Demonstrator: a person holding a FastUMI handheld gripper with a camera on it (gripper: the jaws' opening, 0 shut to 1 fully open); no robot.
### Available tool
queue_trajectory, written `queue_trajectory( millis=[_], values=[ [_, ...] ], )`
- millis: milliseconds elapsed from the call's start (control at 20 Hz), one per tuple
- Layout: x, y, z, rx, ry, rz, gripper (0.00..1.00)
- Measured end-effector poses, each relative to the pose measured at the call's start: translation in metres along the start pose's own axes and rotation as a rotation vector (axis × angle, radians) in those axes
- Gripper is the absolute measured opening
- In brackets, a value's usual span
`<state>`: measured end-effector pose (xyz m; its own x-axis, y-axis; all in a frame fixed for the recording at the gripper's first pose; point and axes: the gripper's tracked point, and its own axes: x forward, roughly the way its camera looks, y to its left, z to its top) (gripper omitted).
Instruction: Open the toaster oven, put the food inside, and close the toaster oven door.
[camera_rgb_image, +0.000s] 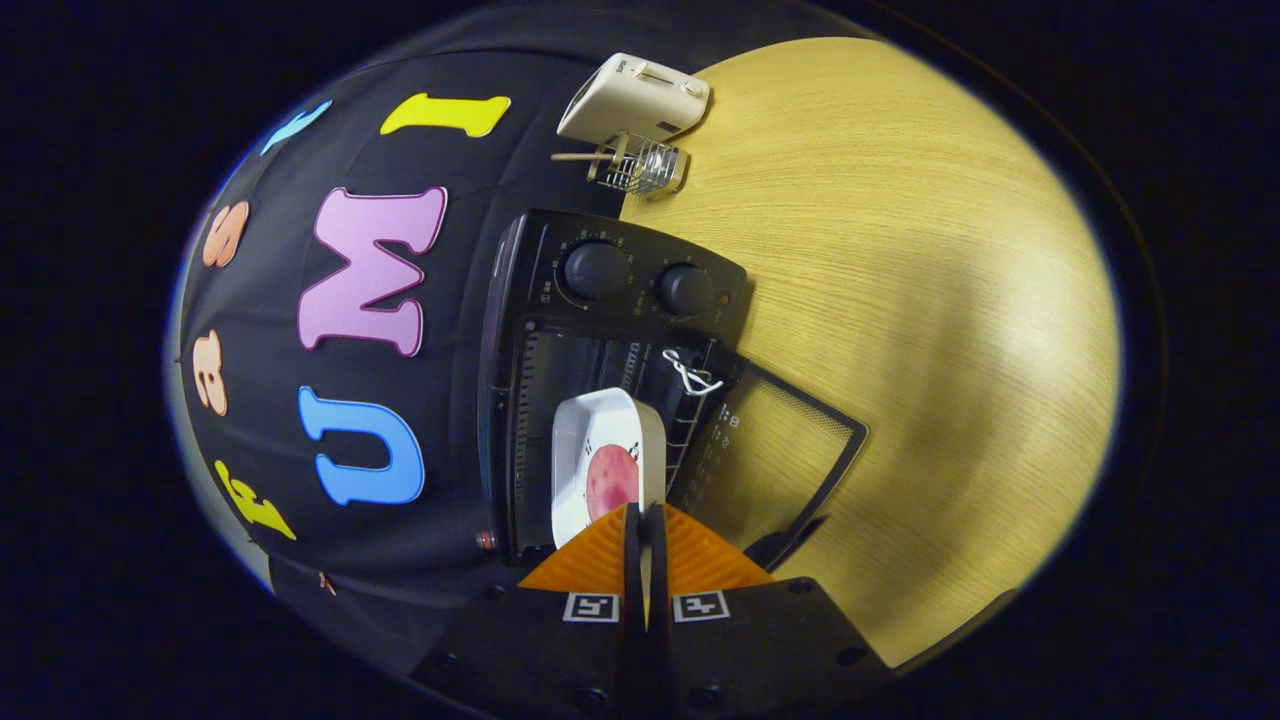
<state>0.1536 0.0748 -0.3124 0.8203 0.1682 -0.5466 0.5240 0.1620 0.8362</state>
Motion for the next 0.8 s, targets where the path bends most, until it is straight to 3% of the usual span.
queue_trajectory(
  millis=[650,800],
  values=[
    [0.082,0.019,-0.021,0.132,-0.267,-0.115,0.05],
    [0.094,0.013,-0.023,0.164,-0.277,-0.149,0.05]
  ],
)
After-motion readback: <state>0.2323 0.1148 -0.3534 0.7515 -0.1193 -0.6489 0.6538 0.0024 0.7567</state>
